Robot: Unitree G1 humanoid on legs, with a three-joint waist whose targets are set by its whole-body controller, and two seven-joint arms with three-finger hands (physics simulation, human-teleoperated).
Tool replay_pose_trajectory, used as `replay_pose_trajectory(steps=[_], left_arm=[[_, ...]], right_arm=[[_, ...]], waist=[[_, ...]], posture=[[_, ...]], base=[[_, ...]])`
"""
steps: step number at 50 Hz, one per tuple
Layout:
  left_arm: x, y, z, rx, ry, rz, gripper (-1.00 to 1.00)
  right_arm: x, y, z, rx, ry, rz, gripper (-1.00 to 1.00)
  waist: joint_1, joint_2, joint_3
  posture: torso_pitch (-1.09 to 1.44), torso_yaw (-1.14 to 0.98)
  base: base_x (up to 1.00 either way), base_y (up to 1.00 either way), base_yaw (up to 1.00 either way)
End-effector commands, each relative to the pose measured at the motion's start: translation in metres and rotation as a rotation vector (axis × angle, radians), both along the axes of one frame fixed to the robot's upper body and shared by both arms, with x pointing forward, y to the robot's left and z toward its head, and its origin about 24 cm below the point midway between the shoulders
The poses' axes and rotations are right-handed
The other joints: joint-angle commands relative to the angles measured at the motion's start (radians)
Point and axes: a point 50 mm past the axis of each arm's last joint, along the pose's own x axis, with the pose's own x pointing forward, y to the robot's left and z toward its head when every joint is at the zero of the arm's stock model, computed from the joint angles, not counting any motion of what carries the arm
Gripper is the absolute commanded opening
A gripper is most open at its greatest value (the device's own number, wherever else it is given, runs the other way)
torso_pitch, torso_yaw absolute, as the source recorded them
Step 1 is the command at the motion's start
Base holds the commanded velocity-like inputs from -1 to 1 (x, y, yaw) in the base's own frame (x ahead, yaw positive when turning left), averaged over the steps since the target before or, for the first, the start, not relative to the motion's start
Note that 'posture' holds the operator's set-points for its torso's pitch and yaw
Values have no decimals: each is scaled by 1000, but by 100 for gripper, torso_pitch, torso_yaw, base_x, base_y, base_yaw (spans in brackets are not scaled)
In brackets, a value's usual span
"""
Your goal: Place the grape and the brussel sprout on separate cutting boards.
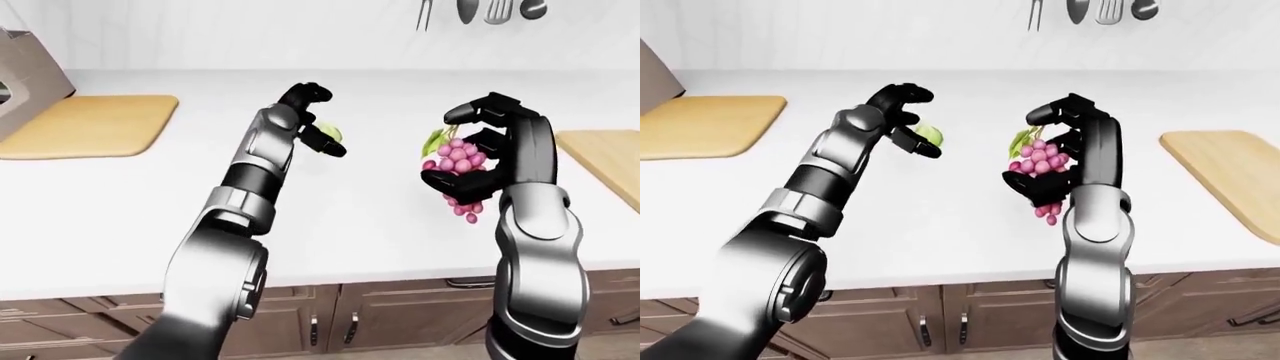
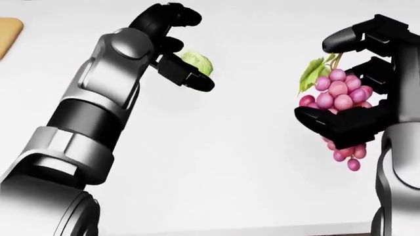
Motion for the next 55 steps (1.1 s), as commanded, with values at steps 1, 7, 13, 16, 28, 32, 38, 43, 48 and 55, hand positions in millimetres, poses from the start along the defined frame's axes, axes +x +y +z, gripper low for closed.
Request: replay_pose_trajectory(steps=[1, 7, 13, 16, 28, 32, 38, 43, 48, 55], left_arm=[[0, -7, 31, -16, -118, -27, 51], [2, -9, 22, -16, -106, -29, 45], [2, -8, 16, -5, -97, -21, 40], [2, -6, 16, 0, -99, -17, 21], [0, -10, 12, 33, -106, -46, -29], [-1, -10, 14, 39, -113, -51, -39], [-4, -8, 30, 26, -144, -57, -49], [-16, -2, 63, -15, -201, -61, -54], [-37, 9, 95, -73, -259, -63, -49], [-69, 20, 121, -92, -312, -81, -49]], right_arm=[[-6, 1, 19, -28, -116, -3, -100], [-5, 1, 17, -25, -114, -2, -100], [-4, 1, 16, -26, -113, -3, -100], [-4, 1, 16, -25, -113, -1, -100], [-5, -1, 15, -25, -112, -8, -100], [-6, -1, 17, -26, -115, -8, -100], [-7, -3, 22, -29, -123, -11, -100], [-12, -7, 30, -30, -136, -17, -100], [-15, -9, 37, -29, -151, -17, -100], [-19, -11, 51, -23, -174, -13, -100]], waist=[[-1, -4, -32], [-1, -4, -33], [-3, -3, -34], [-3, -3, -34], [-3, -3, -32], [-3, -3, -31], [-3, -3, -31], [-5, -2, -25], [-6, 1, -16], [-4, 5, -9]], posture=[[0, 0], [0, 0], [0, 0], [0, 0], [0, 0], [0, 0], [0, 0], [0, 0], [0, 0], [0, 0]], base=[[0, 0, 0], [0, 0, 0], [0, 0, 0], [0, 0, 0], [0, 0, 0], [0, 0, 0], [0, 0, 0], [0, 0, 0], [0, 0, 0], [0, 0, 0]])
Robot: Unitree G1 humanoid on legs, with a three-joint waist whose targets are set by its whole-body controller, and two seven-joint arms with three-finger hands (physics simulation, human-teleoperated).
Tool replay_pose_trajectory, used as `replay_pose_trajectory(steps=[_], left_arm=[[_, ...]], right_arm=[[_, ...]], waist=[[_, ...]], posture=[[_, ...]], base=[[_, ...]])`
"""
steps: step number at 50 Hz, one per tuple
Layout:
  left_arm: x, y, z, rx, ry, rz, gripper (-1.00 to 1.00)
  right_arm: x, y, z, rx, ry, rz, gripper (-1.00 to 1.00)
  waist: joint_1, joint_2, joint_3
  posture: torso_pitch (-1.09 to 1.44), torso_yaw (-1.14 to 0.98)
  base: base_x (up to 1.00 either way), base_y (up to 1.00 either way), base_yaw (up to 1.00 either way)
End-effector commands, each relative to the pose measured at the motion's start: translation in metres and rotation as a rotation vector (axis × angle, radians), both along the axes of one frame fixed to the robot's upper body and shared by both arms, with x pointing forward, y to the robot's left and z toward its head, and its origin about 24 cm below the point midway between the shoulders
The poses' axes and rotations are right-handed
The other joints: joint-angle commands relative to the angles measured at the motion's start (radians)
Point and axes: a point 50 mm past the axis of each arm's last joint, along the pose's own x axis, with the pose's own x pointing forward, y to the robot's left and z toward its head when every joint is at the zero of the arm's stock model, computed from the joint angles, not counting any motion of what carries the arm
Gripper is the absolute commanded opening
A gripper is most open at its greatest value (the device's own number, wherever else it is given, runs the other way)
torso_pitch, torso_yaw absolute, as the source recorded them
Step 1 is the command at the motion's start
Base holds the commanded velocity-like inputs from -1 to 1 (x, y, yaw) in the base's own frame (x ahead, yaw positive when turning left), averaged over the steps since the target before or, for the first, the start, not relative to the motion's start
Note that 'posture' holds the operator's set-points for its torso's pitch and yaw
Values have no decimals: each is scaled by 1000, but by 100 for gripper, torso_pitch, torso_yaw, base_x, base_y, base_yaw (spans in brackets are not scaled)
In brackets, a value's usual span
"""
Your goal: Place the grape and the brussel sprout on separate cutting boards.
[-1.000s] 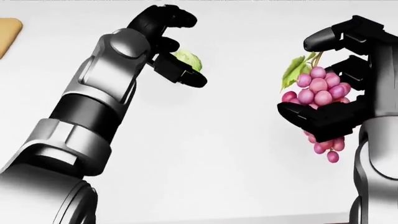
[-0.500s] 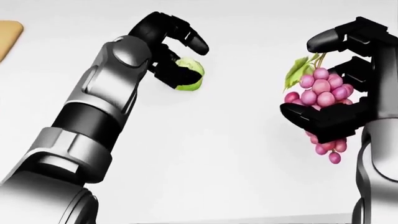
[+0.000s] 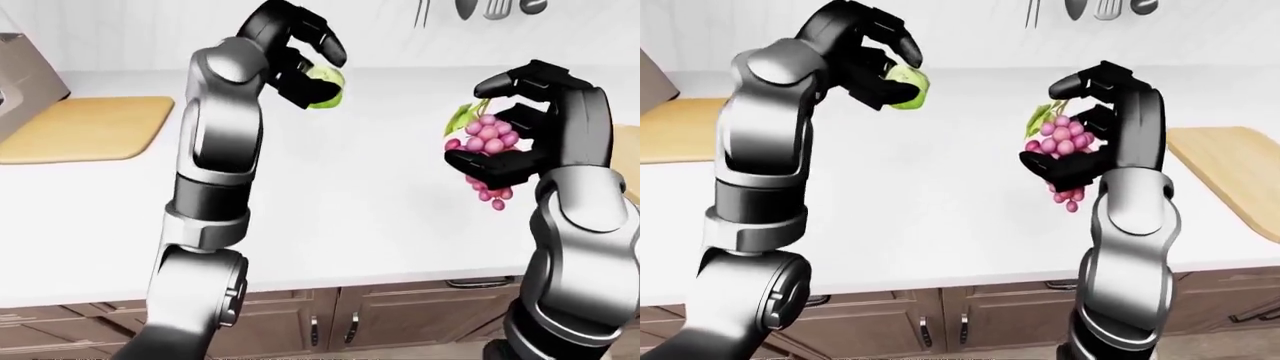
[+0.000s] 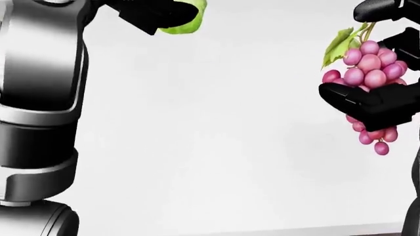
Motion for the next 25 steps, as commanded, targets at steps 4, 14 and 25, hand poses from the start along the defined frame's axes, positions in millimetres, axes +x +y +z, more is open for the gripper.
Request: replay_pose_trajectory(steps=[4, 14, 25], left_arm=[[-22, 11, 29, -24, -79, -2, -47], [-32, 26, 46, -43, -112, 25, -47], [-31, 24, 52, -60, -121, 23, -44]], right_arm=[[-7, 3, 25, -35, -105, 1, -100], [-8, 9, 32, -38, -111, 17, -100], [-6, 11, 26, -27, -104, 24, -100]], waist=[[2, -2, -40], [4, 7, -23], [-9, 19, -24]], posture=[[0, 0], [0, 0], [0, 0]], base=[[0, 6, 0], [0, 18, 0], [0, 19, 0]])
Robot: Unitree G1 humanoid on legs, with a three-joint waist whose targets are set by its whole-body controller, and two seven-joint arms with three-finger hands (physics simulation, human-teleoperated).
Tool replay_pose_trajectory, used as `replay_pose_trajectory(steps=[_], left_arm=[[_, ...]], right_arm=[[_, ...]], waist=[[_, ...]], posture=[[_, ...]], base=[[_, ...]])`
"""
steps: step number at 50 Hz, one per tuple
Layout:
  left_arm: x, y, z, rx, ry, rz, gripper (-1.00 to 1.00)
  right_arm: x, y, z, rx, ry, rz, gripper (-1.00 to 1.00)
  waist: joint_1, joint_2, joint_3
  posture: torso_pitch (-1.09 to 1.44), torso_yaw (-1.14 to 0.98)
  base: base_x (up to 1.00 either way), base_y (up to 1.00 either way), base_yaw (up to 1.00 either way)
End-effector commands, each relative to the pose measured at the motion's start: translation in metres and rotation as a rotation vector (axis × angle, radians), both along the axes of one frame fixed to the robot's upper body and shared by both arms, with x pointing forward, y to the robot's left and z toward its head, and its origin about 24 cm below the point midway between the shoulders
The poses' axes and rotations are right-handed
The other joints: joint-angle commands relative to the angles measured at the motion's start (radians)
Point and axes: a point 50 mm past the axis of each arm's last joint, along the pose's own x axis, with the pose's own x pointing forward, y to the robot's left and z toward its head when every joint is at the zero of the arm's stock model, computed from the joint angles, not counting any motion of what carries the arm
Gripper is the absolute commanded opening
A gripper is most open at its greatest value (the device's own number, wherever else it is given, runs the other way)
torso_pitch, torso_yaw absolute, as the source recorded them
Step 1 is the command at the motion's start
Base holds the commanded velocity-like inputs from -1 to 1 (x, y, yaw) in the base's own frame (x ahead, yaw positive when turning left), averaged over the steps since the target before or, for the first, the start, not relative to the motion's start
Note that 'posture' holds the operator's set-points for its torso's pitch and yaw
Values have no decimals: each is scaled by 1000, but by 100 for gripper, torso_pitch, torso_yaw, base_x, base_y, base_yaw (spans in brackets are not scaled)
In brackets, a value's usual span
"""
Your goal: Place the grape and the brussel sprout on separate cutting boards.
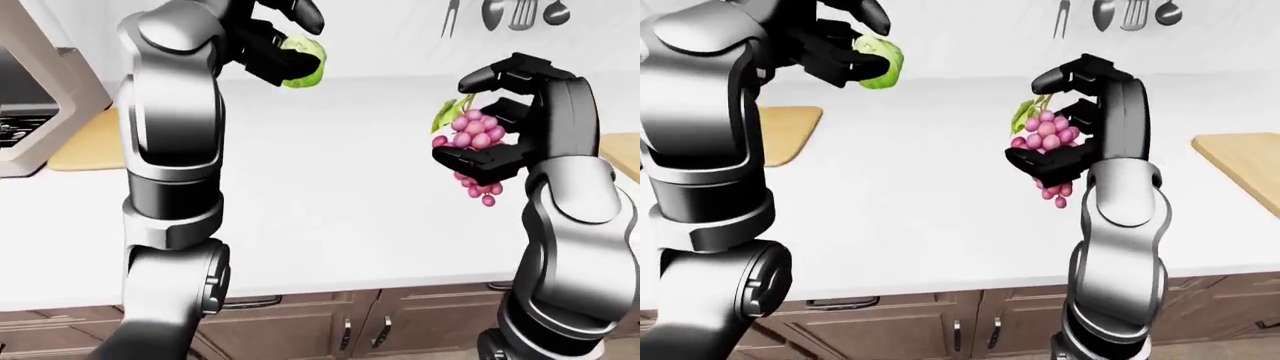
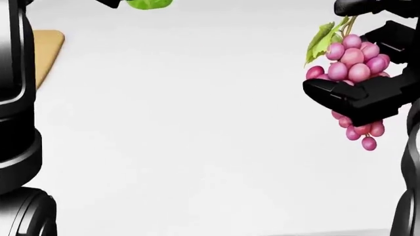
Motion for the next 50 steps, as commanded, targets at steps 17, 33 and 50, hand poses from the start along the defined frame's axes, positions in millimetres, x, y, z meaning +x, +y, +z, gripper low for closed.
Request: replay_pose_trajectory(steps=[17, 33, 50], left_arm=[[-11, -5, 22, 5, -101, -21, -44], [-15, -4, 27, 5, -111, -16, -42], [-15, -5, 29, 9, -115, -20, -42]], right_arm=[[-8, -2, 14, -22, -118, -33, -100], [-10, -1, 16, -18, -123, -26, -100], [-9, -1, 14, -24, -117, -27, -100]], waist=[[0, -25, -37], [-3, -29, -19], [4, -59, -39]], posture=[[0, 0], [0, 0], [0, 0]], base=[[0, 44, 0], [0, 53, 0], [0, 31, 0]])
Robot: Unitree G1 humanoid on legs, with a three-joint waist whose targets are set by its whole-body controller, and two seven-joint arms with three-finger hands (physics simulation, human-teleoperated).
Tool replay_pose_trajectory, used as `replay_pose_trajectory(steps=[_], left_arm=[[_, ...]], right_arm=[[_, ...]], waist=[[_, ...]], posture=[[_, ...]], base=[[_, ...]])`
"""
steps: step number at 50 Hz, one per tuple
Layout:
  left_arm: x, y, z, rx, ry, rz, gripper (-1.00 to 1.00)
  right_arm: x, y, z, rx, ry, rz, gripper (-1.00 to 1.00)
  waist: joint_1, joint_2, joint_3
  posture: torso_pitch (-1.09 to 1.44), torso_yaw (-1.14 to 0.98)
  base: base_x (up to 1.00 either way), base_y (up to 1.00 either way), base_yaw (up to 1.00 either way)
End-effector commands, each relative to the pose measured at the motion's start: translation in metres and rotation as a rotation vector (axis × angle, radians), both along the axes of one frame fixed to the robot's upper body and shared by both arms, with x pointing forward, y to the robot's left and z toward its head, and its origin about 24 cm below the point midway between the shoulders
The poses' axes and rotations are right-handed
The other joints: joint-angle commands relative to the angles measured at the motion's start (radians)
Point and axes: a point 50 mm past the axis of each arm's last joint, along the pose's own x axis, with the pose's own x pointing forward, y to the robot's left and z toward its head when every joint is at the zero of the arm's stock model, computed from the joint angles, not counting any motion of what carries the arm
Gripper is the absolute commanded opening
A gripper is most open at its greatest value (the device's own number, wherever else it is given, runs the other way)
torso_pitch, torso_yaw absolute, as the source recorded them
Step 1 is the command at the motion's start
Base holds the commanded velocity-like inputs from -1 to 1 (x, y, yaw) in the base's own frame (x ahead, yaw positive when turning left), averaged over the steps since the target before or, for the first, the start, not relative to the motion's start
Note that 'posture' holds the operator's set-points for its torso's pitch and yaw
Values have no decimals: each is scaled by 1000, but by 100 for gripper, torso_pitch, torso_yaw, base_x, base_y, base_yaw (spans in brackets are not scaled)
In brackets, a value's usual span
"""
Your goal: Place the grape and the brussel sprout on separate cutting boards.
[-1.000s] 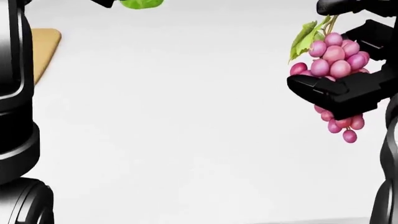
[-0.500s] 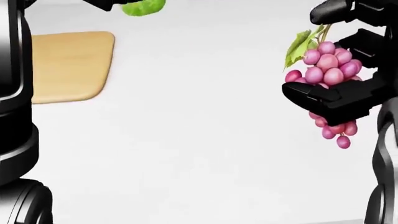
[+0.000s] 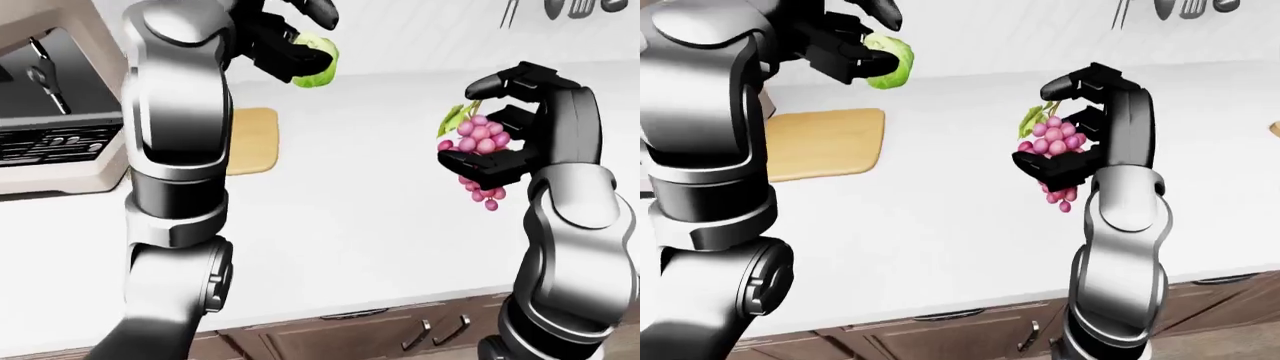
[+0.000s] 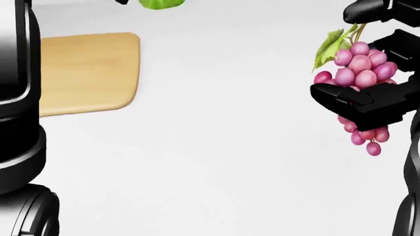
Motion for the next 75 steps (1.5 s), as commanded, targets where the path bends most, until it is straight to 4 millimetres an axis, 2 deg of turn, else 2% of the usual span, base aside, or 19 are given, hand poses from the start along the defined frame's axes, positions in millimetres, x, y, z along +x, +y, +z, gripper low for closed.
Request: replay_pose_trajectory(steps=[1, 5, 6, 7, 8, 9, 10, 11, 12, 14, 15, 16, 17, 18, 22, 32, 44, 59, 75], left_arm=[[-10, 6, 22, -15, -101, 18, -41], [-9, 6, 22, -15, -102, 20, -41], [-10, 6, 22, -15, -101, 20, -41], [-10, 6, 22, -16, -101, 20, -42], [-10, 7, 22, -16, -101, 21, -42], [-10, 7, 23, -17, -102, 20, -42], [-10, 6, 23, -16, -102, 20, -43], [-10, 6, 23, -16, -103, 20, -42], [-10, 6, 23, -15, -103, 20, -42], [-10, 6, 23, -15, -103, 20, -42], [-10, 6, 23, -15, -103, 19, -42], [-10, 6, 23, -14, -103, 19, -41], [-10, 6, 23, -14, -102, 19, -41], [-10, 6, 23, -13, -102, 19, -42], [-10, 6, 23, -13, -102, 20, -42], [-2, 3, 16, 0, -90, 25, -44], [41, 11, 1, 2, -44, 94, -46], [77, 20, -22, 11, 16, 178, -50], [90, 28, -39, 14, 68, 259, -51]], right_arm=[[-8, 6, 21, -33, -126, 20, -100], [-8, 7, 20, -30, -123, 26, -100], [-8, 6, 20, -29, -122, 25, -100], [-8, 6, 19, -29, -121, 25, -100], [-9, 6, 20, -28, -121, 26, -100], [-8, 6, 20, -28, -122, 25, -100], [-9, 6, 21, -28, -124, 23, -100], [-8, 6, 20, -31, -123, 22, -100], [-8, 6, 19, -32, -120, 23, -100], [-8, 6, 20, -31, -120, 24, -100], [-8, 6, 21, -30, -121, 23, -100], [-9, 5, 21, -28, -123, 22, -100], [-9, 5, 20, -26, -123, 22, -100], [-9, 5, 20, -25, -123, 21, -100], [-9, 5, 20, -24, -125, 23, -100], [-10, 3, 21, -18, -132, 21, -100], [-10, 3, 21, -16, -137, 22, -100], [-8, 3, 21, -15, -138, 21, -100], [-6, 2, 19, -13, -137, 21, -100]], waist=[[12, -34, -43], [8, -15, -39], [47, -38, -27], [31, 36, -15], [11, 79, -7], [13, 128, -15], [24, 145, -45], [-8, 118, -25], [20, 59, -4], [19, -8, 12], [20, -54, 10], [1, -56, 3], [8, -17, 12], [9, -6, 10], [11, -7, -5], [16, -10, -13], [22, 4, -20], [17, 11, -30], [13, 10, -34]], posture=[[0, 0], [0, 0], [0, 0], [0, 0], [0, 0], [0, 0], [0, 0], [0, 0], [0, 0], [0, 0], [0, 0], [0, 0], [0, 0], [0, 0], [0, 0], [0, 0], [0, 0], [0, 0], [0, 0]], base=[[0, 53, 0], [0, 62, 0], [0, 0, 100], [0, 0, 100], [0, 0, 100], [0, 0, 100], [0, 0, 100], [0, 100, 0], [0, 85, 0], [0, 68, 0], [0, 49, 0], [0, 22, 0], [0, 0, 0], [0, 0, 0], [0, 0, 0], [0, 0, 0], [0, 0, 0], [0, 0, 0], [0, 0, 0]])
